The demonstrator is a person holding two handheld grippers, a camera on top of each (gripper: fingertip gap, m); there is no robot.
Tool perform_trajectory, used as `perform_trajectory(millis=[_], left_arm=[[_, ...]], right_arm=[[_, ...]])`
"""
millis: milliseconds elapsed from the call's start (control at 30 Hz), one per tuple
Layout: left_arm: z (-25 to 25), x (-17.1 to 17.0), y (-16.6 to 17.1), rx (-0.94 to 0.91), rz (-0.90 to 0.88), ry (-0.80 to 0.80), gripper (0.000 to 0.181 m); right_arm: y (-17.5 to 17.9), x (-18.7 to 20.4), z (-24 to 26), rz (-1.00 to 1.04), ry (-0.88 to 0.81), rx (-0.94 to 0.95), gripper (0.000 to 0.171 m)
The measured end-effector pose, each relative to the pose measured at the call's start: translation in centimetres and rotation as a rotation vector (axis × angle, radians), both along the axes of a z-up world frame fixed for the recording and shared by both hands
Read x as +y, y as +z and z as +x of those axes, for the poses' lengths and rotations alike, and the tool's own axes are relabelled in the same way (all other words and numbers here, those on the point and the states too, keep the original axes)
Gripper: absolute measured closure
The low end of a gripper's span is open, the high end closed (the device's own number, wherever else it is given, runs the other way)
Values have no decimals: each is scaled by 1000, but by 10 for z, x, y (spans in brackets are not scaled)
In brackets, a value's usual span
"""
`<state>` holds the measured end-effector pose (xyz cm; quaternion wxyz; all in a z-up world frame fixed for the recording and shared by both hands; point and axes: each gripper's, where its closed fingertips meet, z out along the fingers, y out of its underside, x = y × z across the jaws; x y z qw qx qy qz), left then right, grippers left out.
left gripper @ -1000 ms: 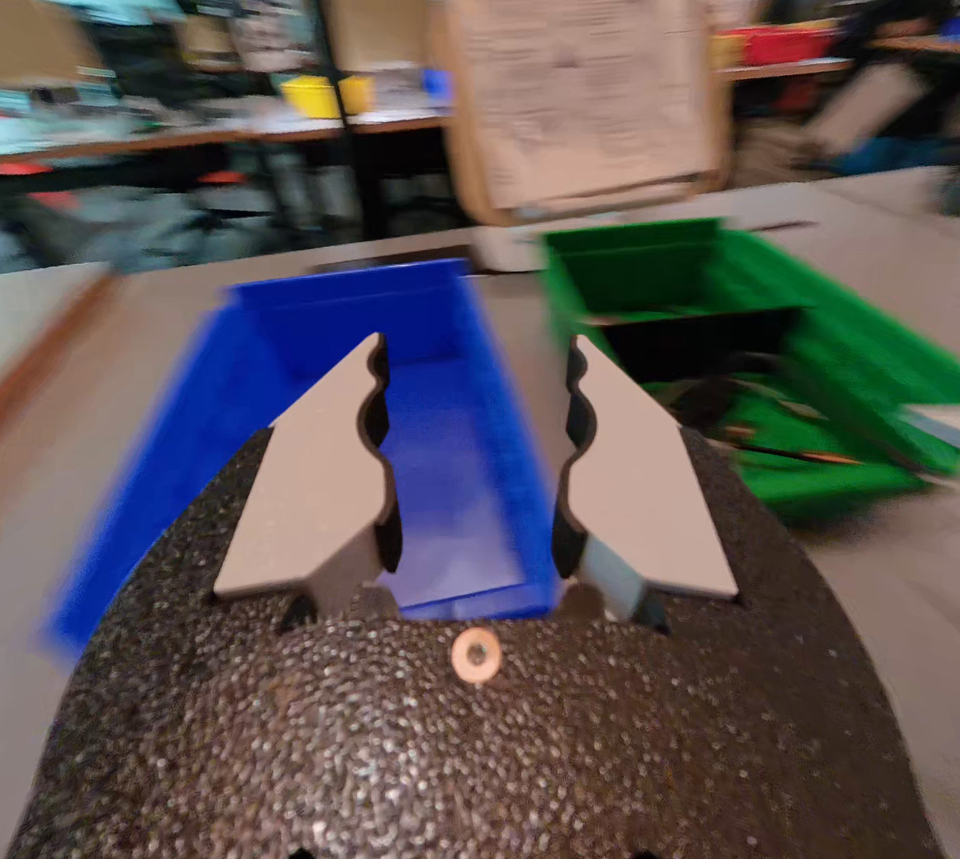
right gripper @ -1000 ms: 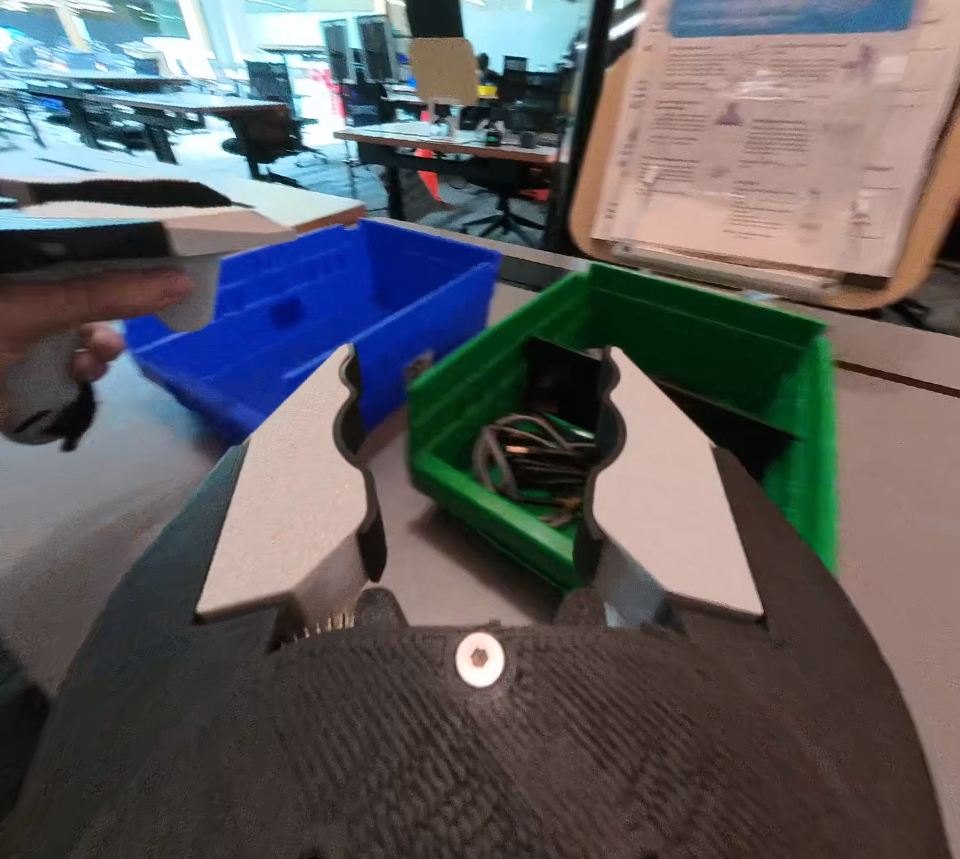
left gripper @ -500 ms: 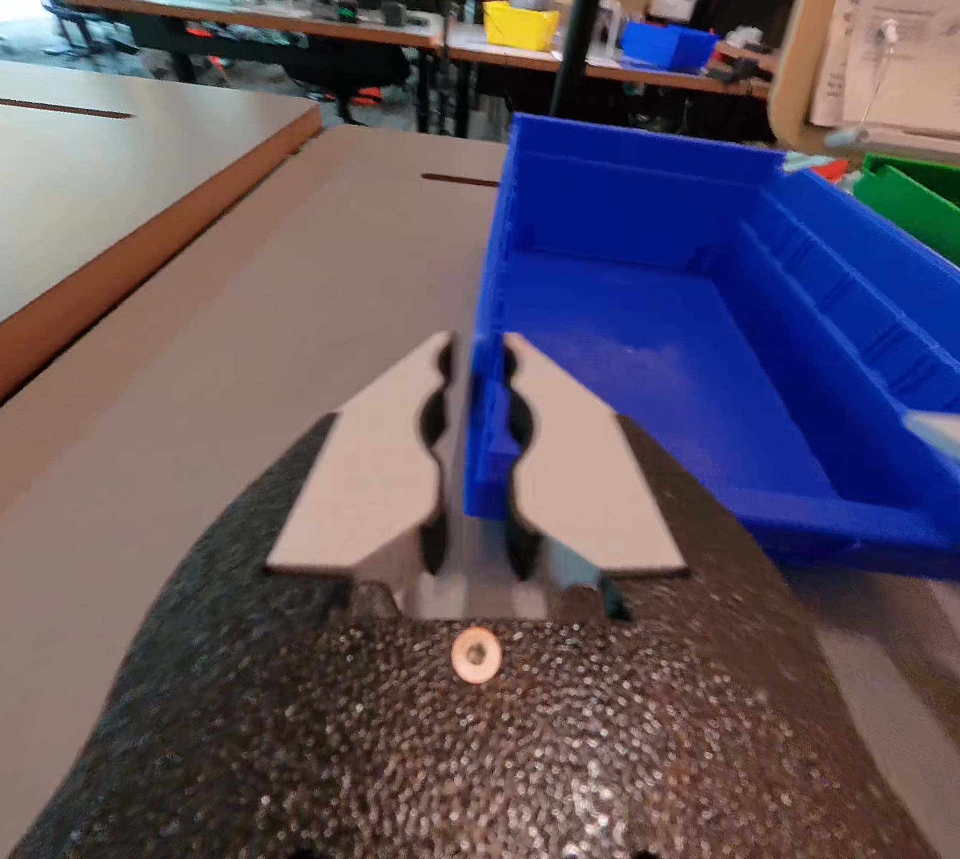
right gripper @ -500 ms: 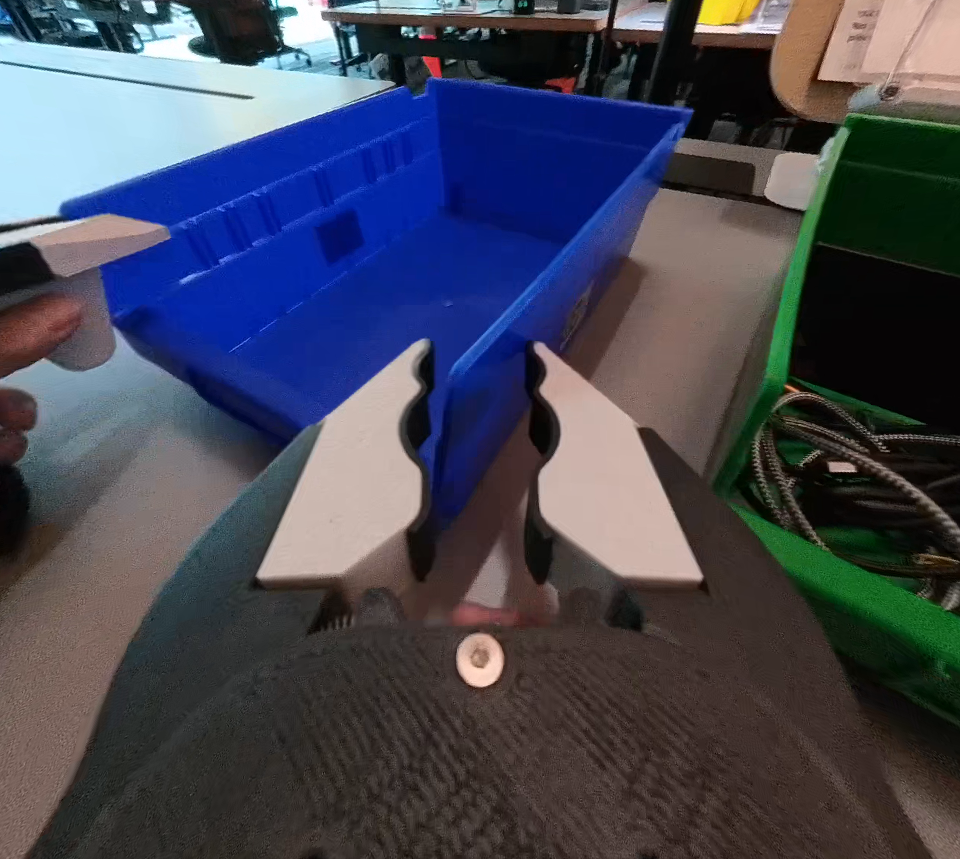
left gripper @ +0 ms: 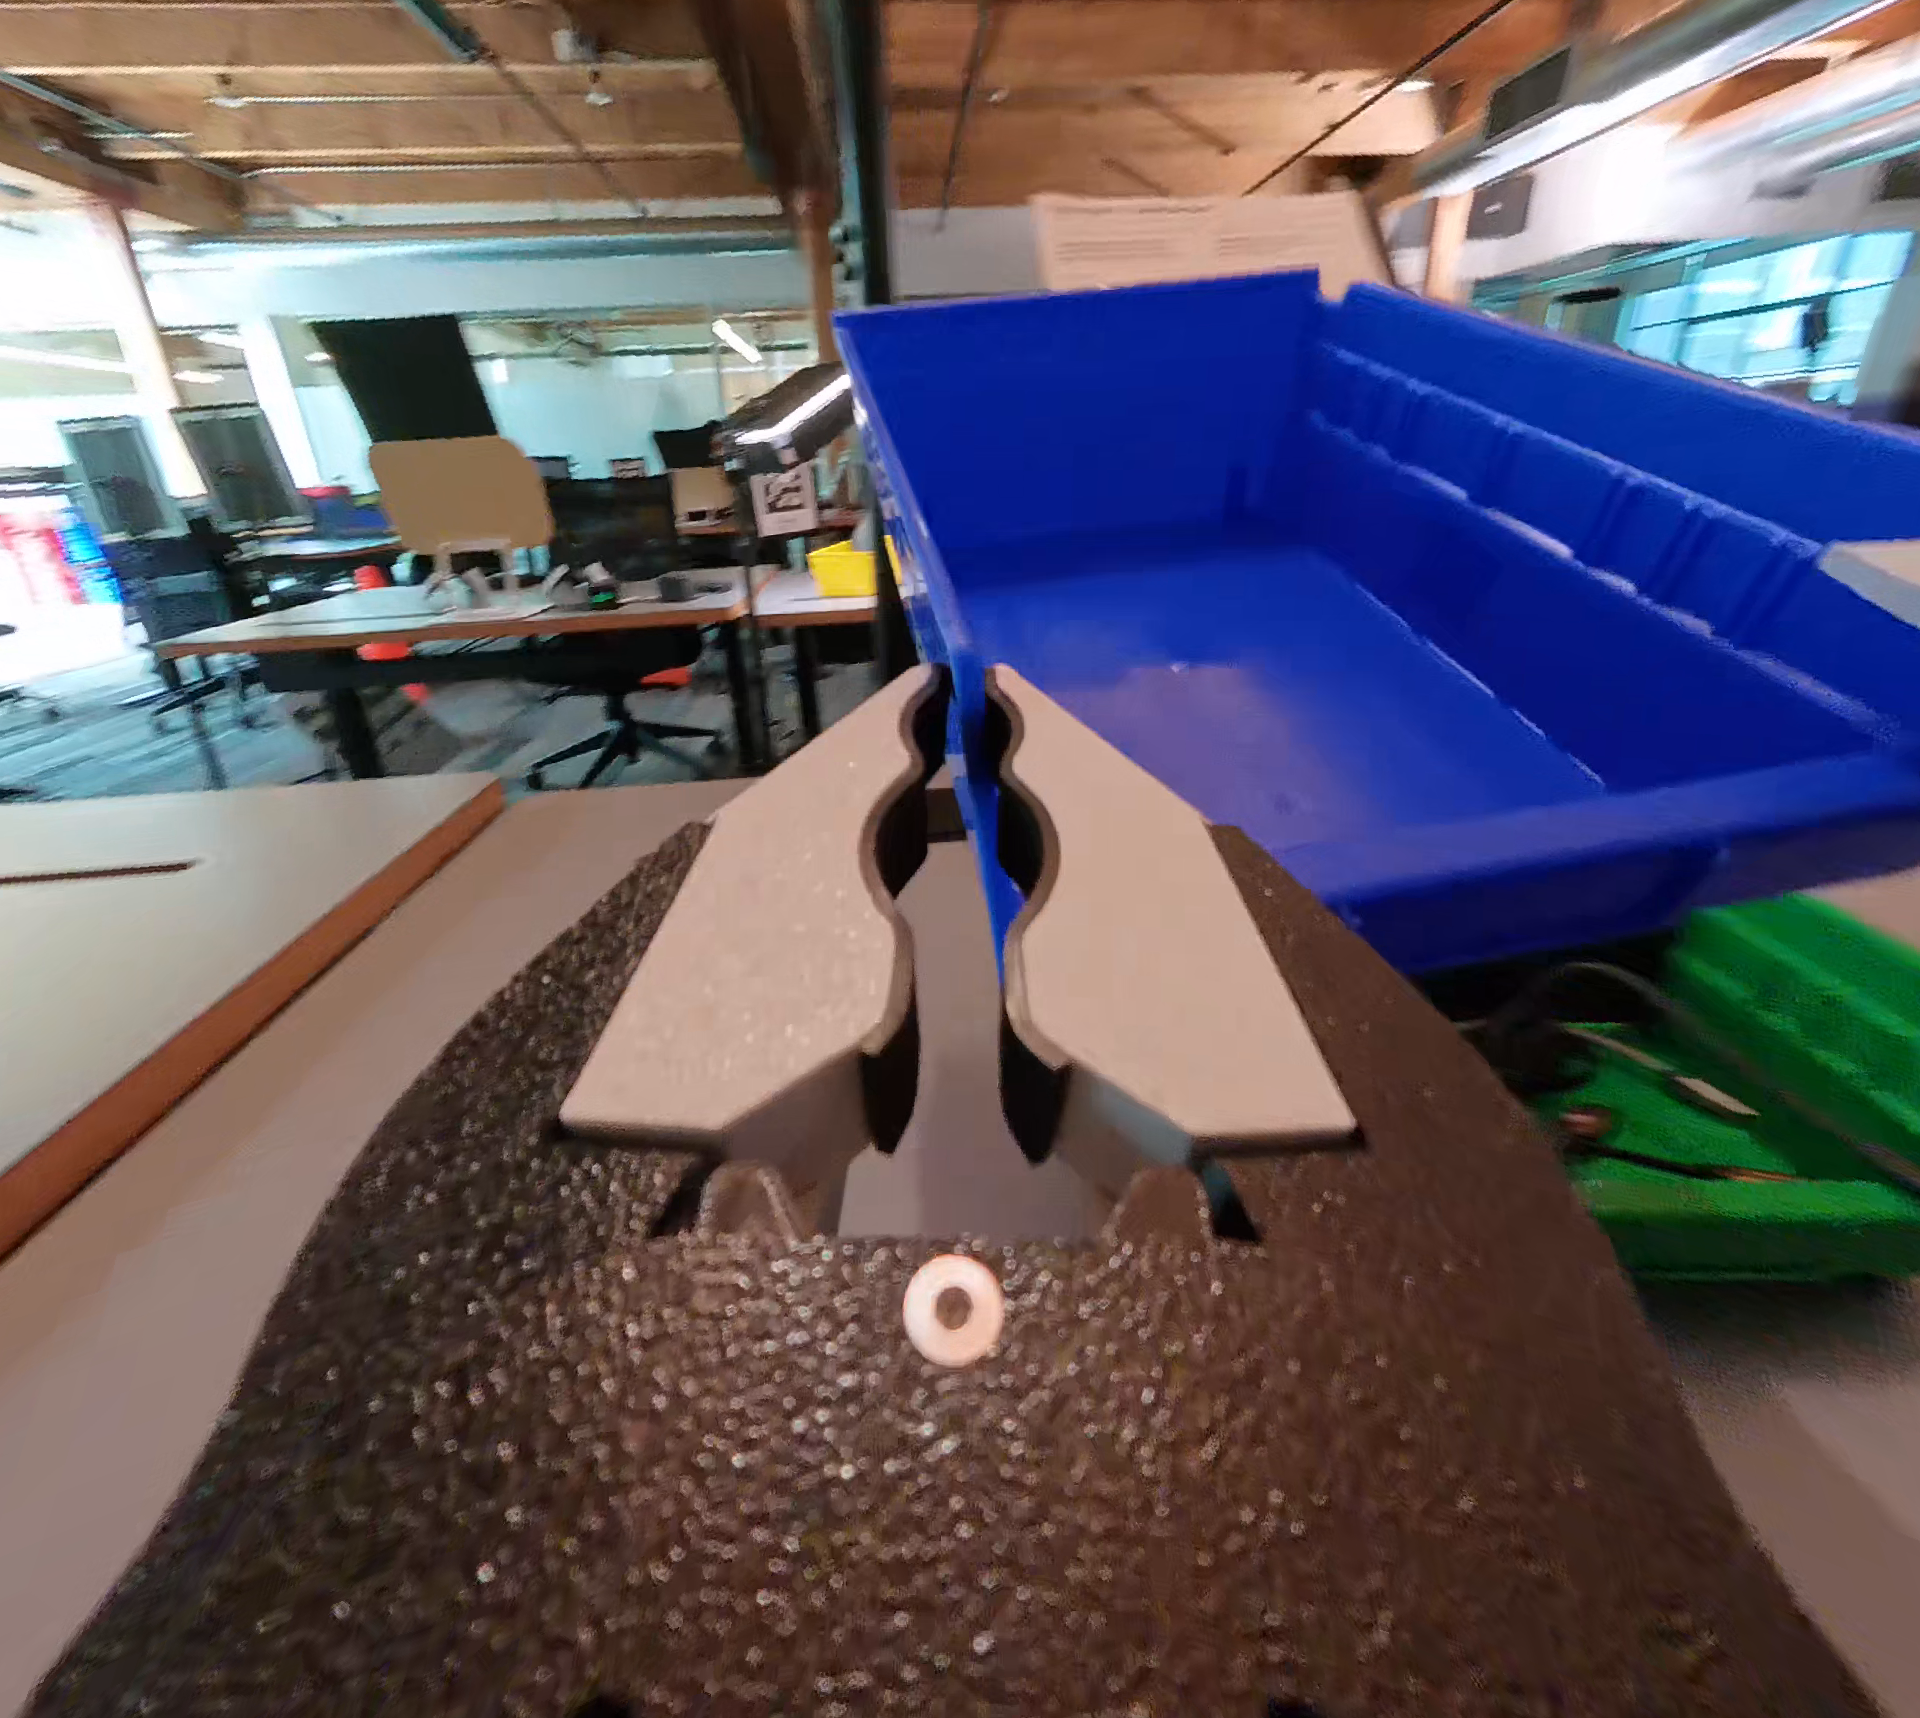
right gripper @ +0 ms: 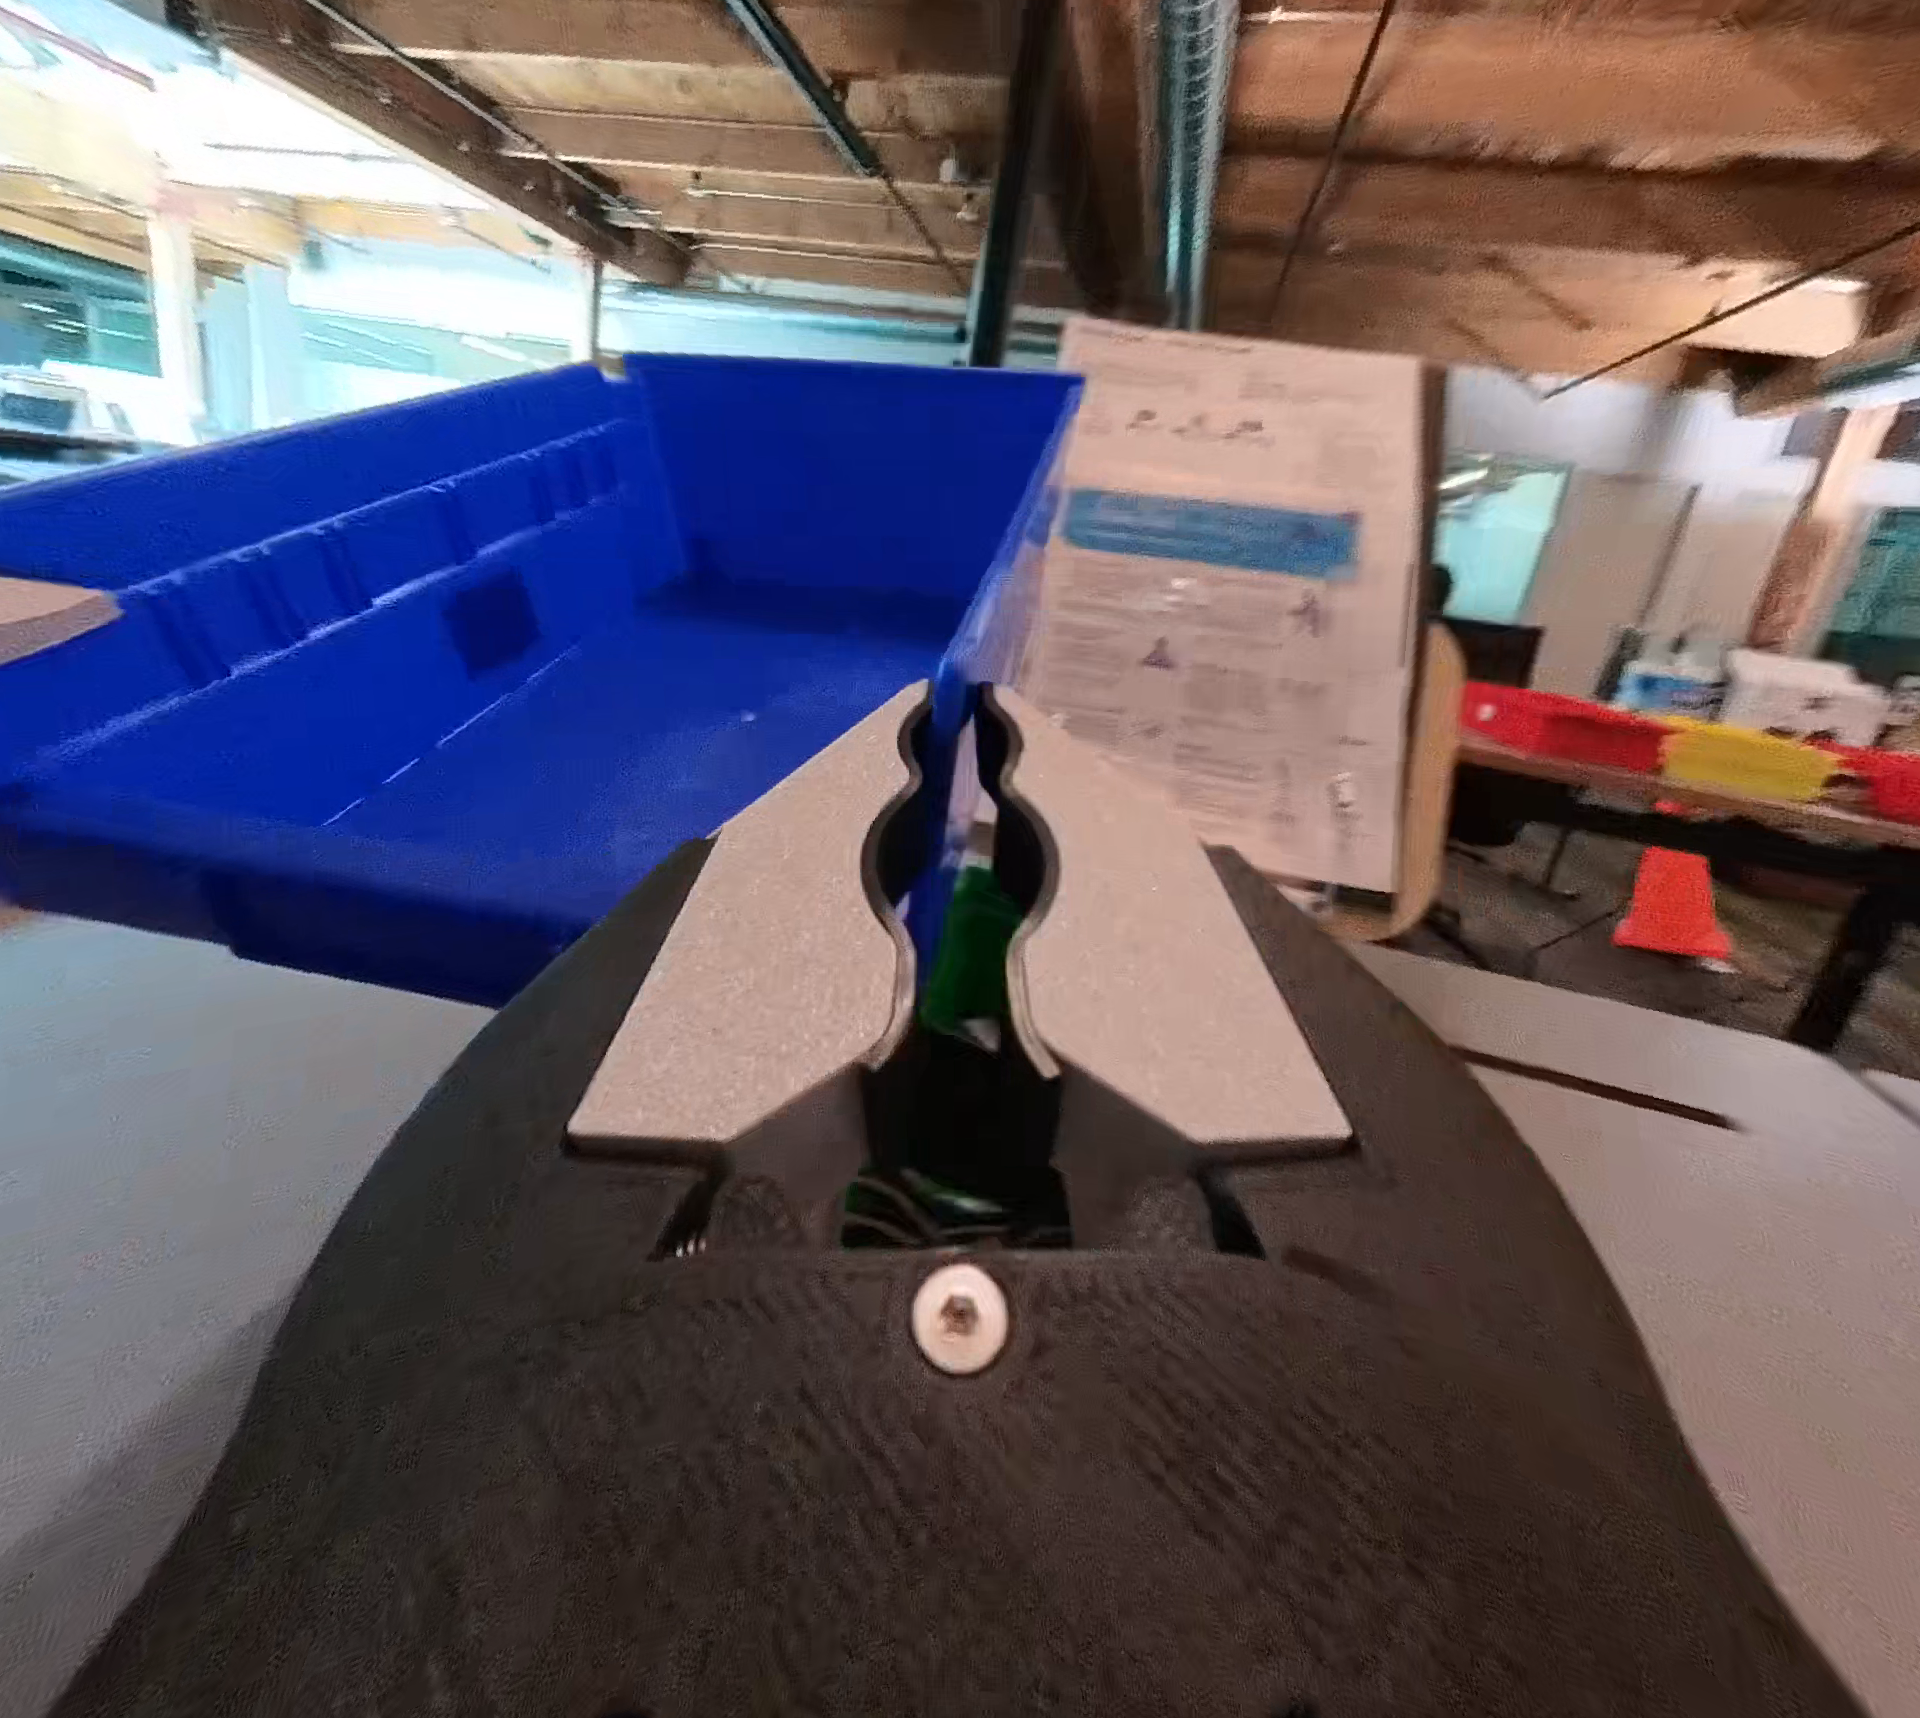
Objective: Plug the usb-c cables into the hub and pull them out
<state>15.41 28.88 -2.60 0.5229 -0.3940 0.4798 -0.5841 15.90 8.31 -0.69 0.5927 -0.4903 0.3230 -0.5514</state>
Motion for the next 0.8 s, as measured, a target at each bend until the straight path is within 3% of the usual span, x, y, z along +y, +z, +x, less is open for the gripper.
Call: perform_trajectory(millis=[167, 300, 433, 633, 800], left_arm=[[0, -140, -6, 6, 85, -120, 176], [11, -268, 4, -5, 118, -315, 173], [30, -374, -33, 103, 170, -410, 173], [50, -478, -134, 355, 195, -551, 171], [51, -519, -169, 387, 305, -622, 168]], right_arm=[[5, -143, -14, 13, -302, -15, 171], [-31, -269, -9, 237, -347, 95, 171], [-70, -369, -9, 292, -456, 175, 171], [-128, -462, -8, 251, -579, 343, 171], [-164, -506, -10, 120, -756, 382, 166]])
